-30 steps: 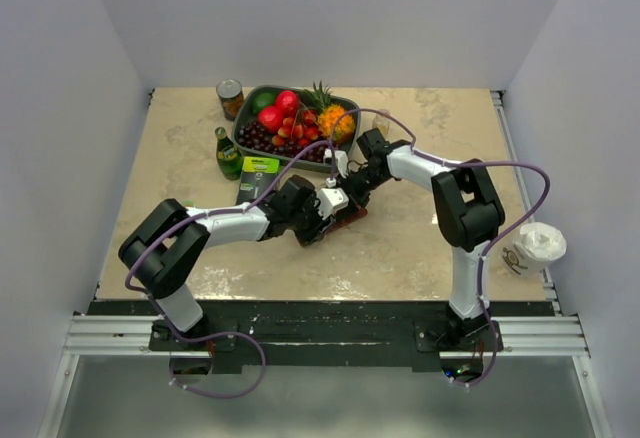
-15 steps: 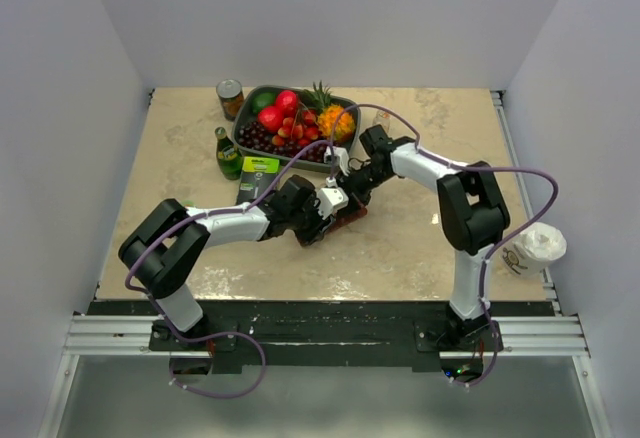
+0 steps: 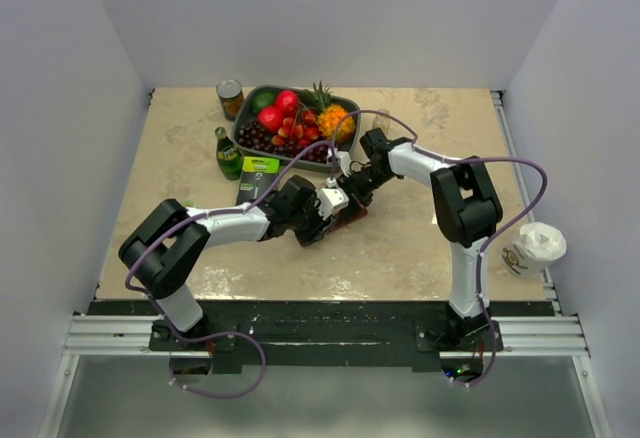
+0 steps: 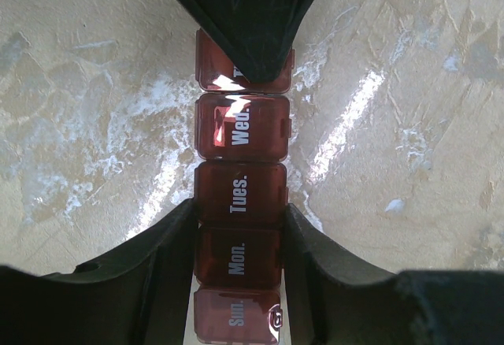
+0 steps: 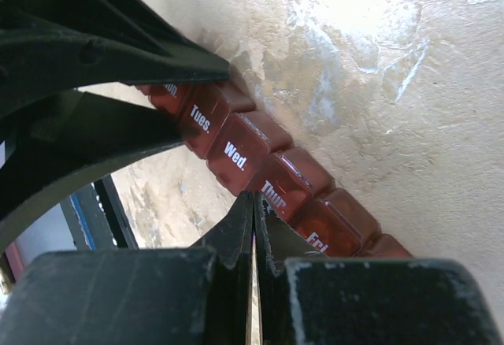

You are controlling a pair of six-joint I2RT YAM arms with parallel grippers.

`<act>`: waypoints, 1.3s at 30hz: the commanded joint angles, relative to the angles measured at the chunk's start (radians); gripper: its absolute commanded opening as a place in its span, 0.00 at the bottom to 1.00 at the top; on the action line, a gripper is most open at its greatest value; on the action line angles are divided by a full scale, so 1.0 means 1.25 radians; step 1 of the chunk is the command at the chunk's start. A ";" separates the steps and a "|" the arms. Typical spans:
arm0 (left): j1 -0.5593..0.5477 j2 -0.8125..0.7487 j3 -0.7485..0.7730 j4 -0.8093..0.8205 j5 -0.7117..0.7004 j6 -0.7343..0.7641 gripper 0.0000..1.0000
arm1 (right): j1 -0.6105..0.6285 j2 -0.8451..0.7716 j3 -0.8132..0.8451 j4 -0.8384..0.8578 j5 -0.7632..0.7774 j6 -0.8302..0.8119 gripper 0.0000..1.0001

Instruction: Sort the pills into containers

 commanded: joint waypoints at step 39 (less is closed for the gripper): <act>0.218 -0.708 -0.020 -0.149 -0.052 -0.159 0.99 | -0.221 -0.731 -0.164 0.248 0.366 0.025 0.99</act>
